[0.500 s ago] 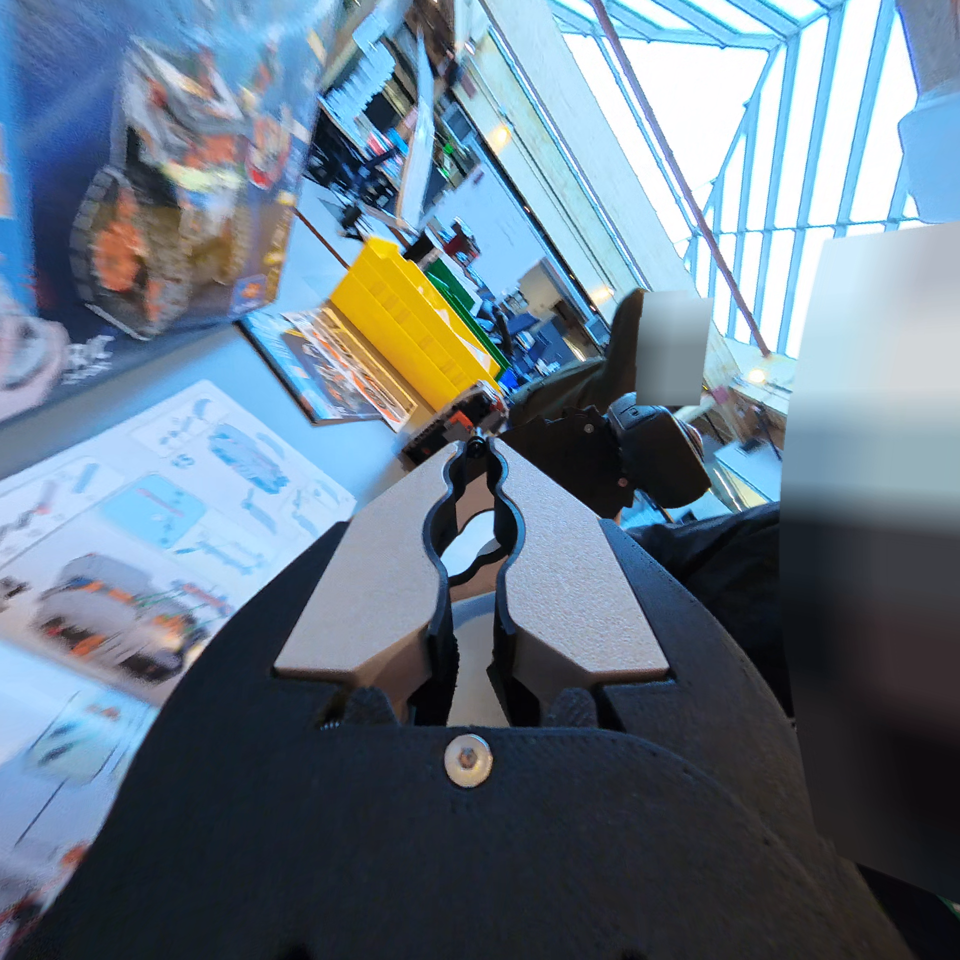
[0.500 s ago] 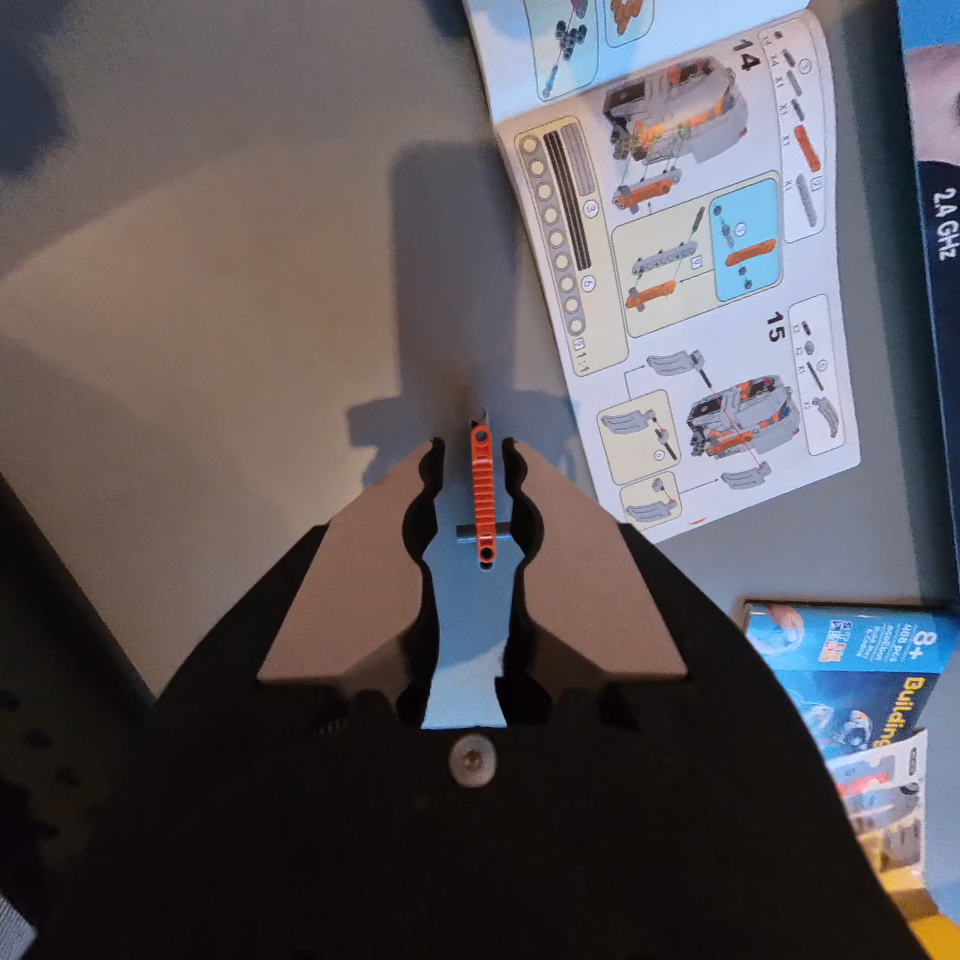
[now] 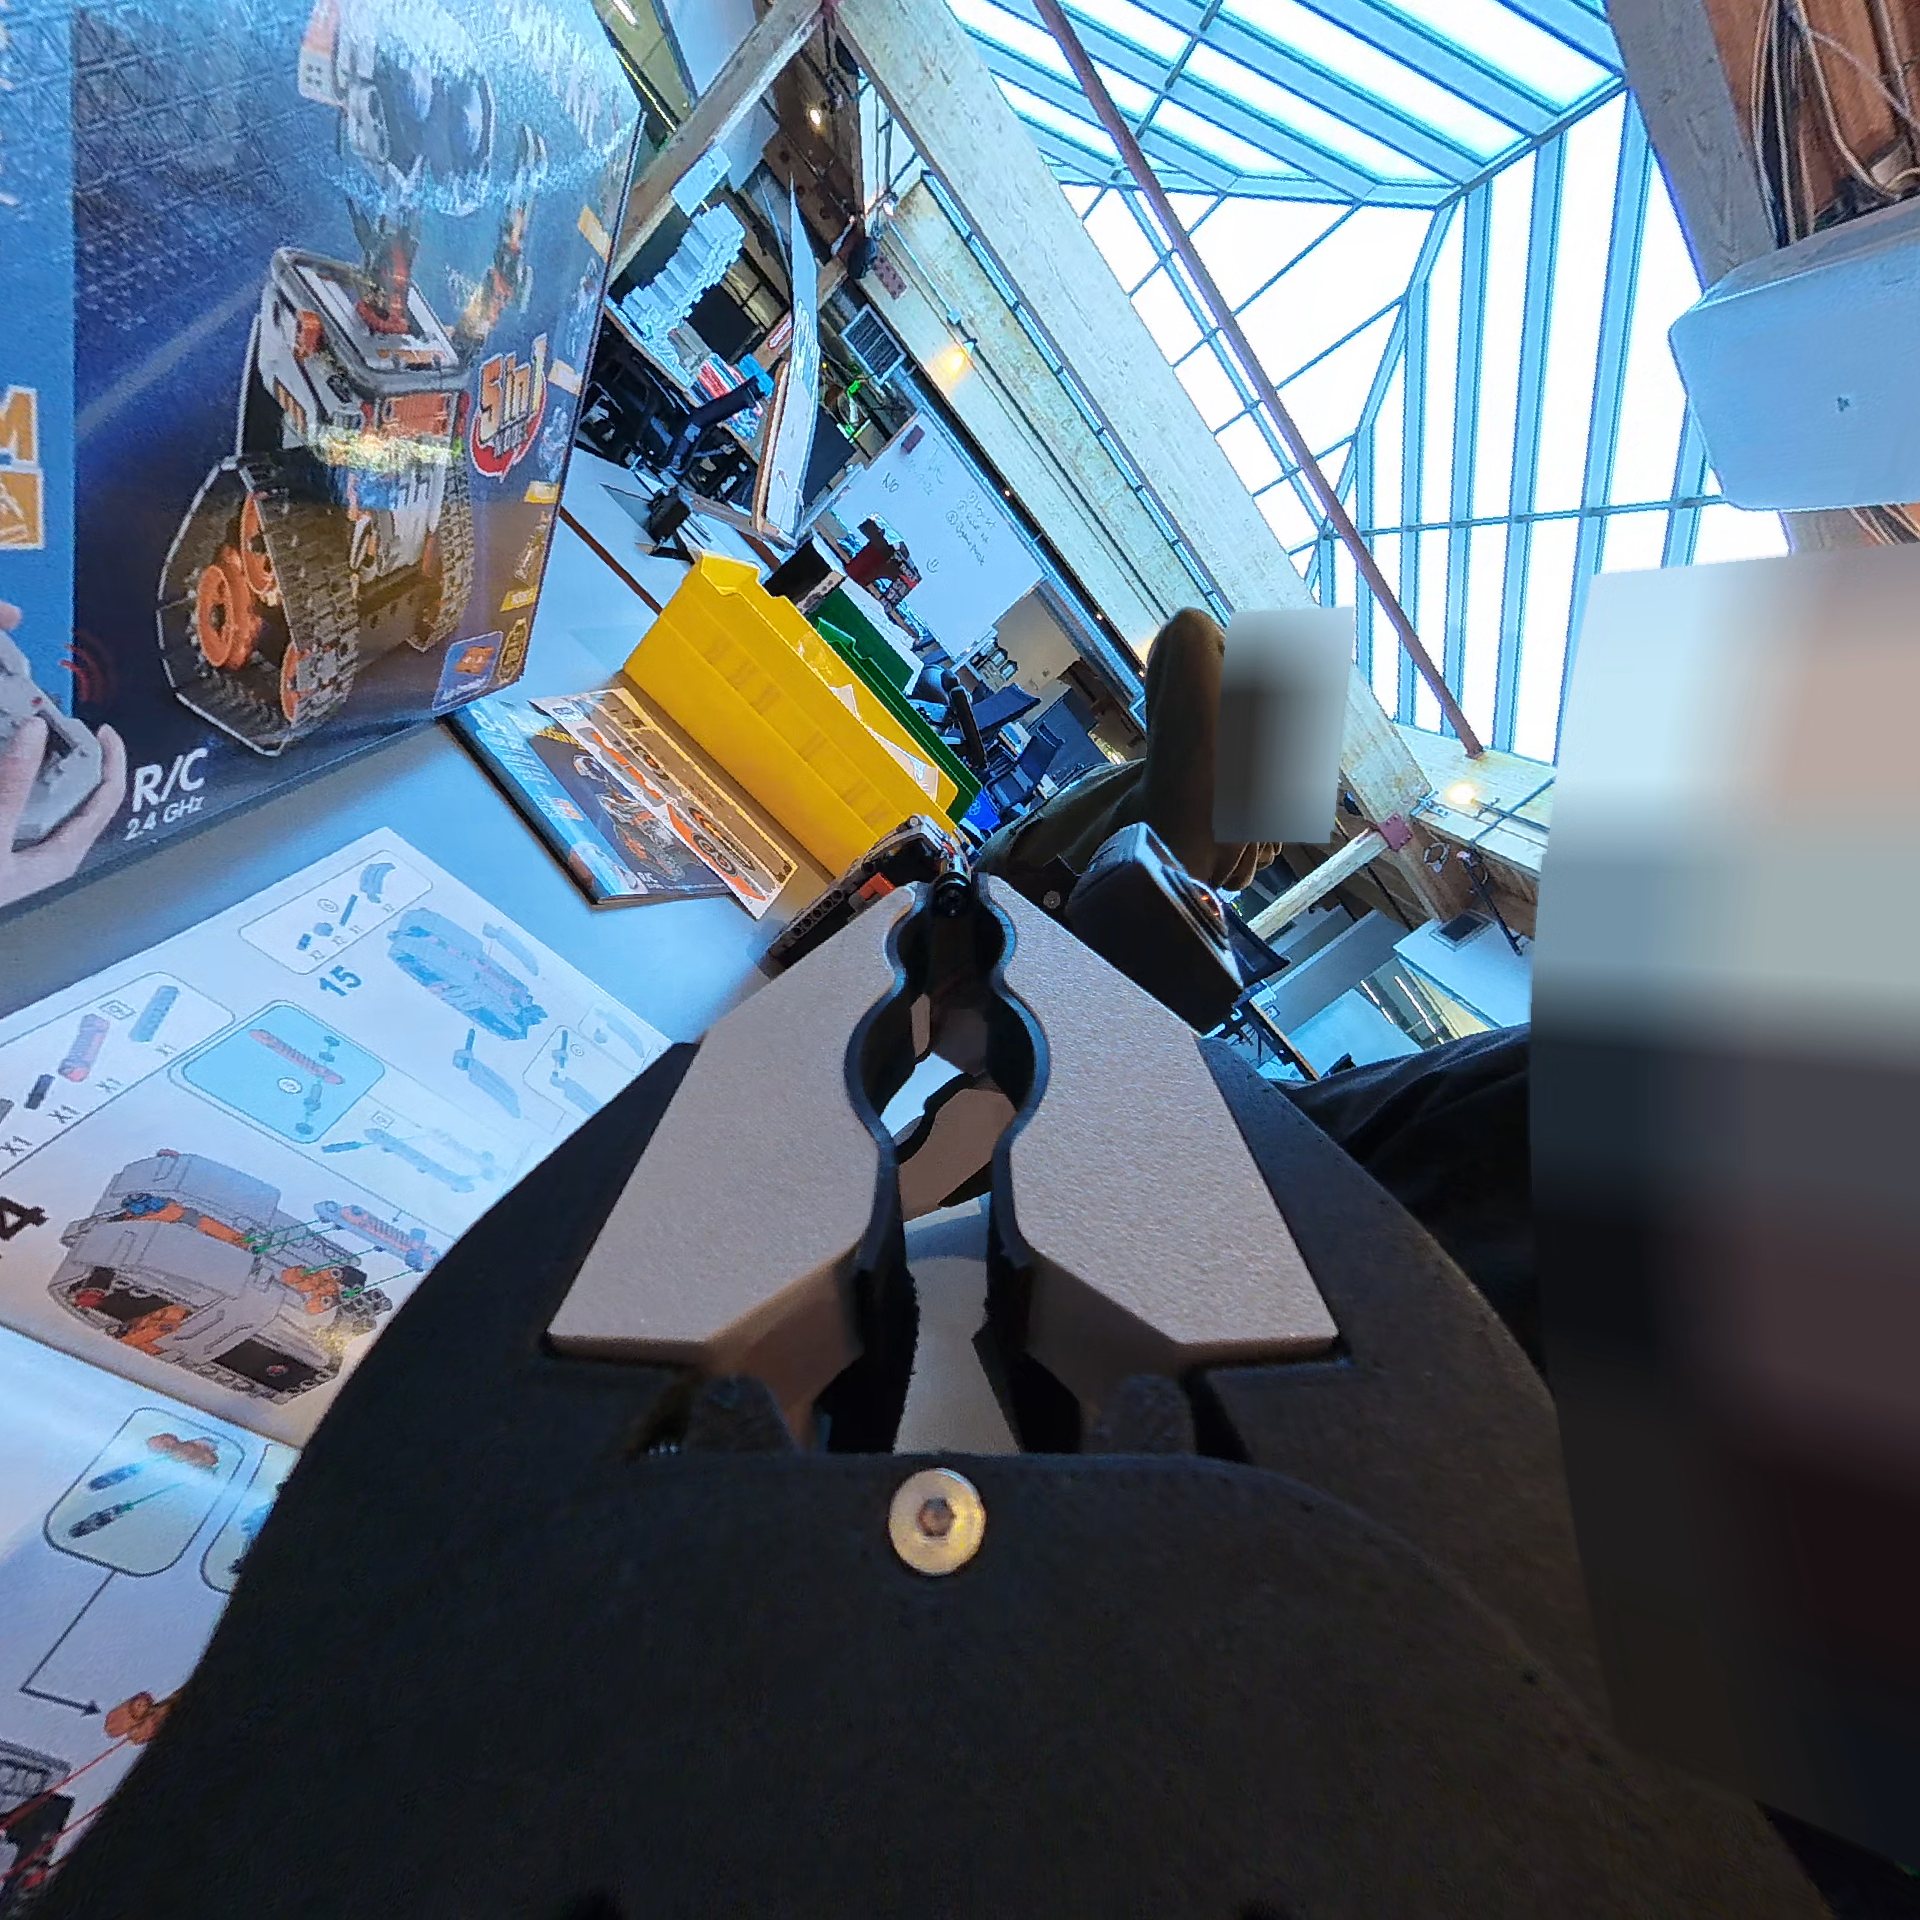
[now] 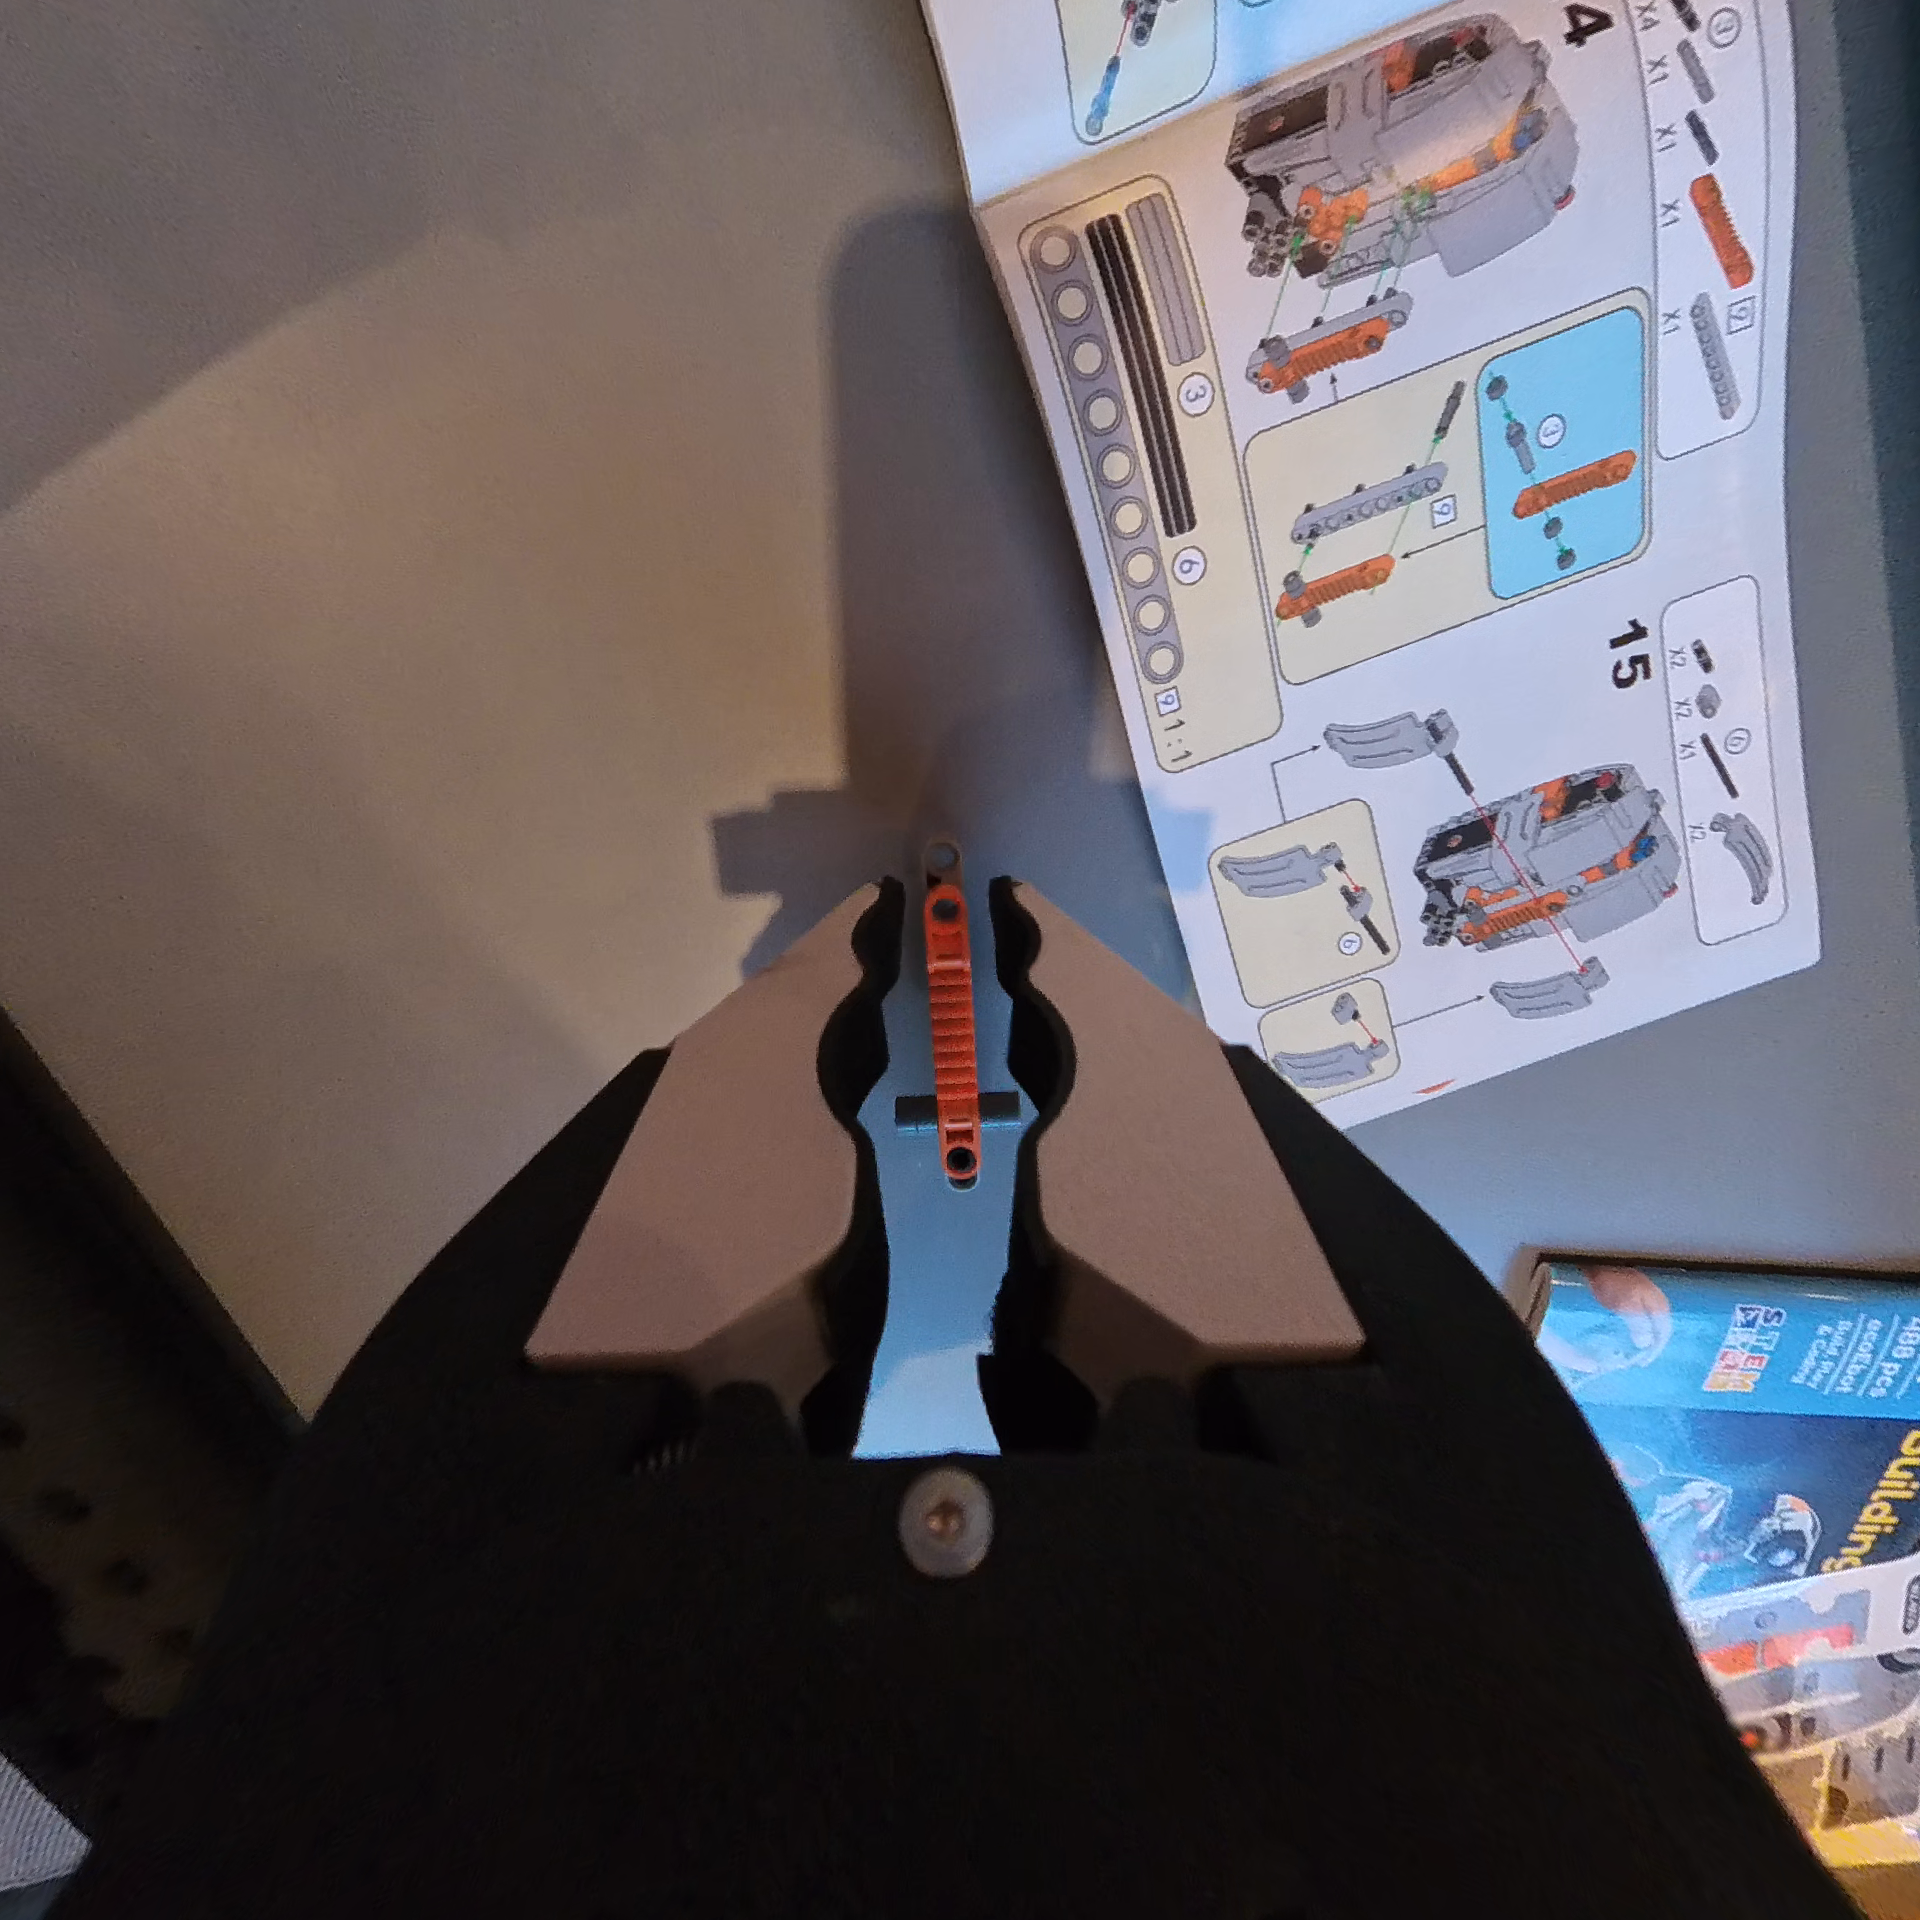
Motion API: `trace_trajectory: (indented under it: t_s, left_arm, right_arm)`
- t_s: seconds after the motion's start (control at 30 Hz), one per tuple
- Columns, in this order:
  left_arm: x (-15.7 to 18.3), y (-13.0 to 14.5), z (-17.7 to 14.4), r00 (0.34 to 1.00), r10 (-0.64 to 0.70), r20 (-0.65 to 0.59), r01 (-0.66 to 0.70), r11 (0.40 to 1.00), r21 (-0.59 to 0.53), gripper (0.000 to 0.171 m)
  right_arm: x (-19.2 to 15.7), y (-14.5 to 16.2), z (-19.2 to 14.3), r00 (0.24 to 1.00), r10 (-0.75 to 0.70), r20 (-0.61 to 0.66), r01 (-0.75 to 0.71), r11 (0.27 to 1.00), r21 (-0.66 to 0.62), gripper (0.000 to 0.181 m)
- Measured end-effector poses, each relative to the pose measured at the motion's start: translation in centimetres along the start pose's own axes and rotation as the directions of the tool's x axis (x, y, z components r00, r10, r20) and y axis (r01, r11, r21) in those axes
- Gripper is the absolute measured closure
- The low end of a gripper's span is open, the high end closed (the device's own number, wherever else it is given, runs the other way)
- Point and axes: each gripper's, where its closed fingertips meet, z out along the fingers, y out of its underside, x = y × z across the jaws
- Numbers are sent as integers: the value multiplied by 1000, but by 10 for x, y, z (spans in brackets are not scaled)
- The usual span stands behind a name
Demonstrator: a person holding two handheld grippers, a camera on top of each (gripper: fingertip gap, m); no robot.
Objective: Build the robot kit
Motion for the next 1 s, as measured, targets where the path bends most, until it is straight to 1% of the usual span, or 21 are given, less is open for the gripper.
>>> trace_trajectory:
  t_s: [0.13, 0.3, 0.47, 0.6, 0.67, 0.73, 0.77, 0.83, 0.93, 1.0]
  left_arm:
    - [2, -1, 0, 1000, 3, -3, -3, 1000, 2, 170]
    - [3, -1, 0, 1000, 4, -7, -3, 1000, 1, 169]
    - [3, 0, 1, 1000, 3, -8, -3, 1000, -3, 170]
    - [3, 1, 0, 1000, 5, -5, -5, 1000, -6, 169]
    - [5, 0, -1, 1000, 8, -13, -8, 1000, 2, 169]
    - [10, -3, -3, 999, 13, -41, -12, 1000, 20, 169]
    - [13, -5, -4, 998, 18, -60, -16, 999, 29, 169]
    - [21, -8, -4, 994, 32, -102, -27, 998, 51, 170]
    - [32, -5, 4, 986, 42, -163, -36, 998, 41, 169]
    - [35, 4, 16, 984, 50, -173, -51, 999, -4, 169]
  right_arm:
    - [0, 3, 2, 1000, 4, 6, -4, 1000, -18, 168]
    - [1, 3, 1, 1000, 6, -2, -7, 1000, -15, 170]
    - [2, 1, 0, 1000, -4, -10, 4, 1000, -4, 176]
    - [0, 2, -1, 1000, -14, 8, 14, 1000, -3, 176]
    - [-2, -4, -9, 999, -22, 24, 20, 998, 59, 176]
    - [-4, -18, -27, 998, -6, 66, -8, 978, 211, 176]
    - [-5, -26, -40, 995, 9, 100, -40, 948, 315, 176]
    - [-2, -36, -72, 985, 45, 164, -124, 848, 516, 176]
    - [12, -40, -123, 973, 73, 221, -217, 630, 745, 176]
    - [17, -39, -154, 964, 62, 260, -257, 484, 836, 176]
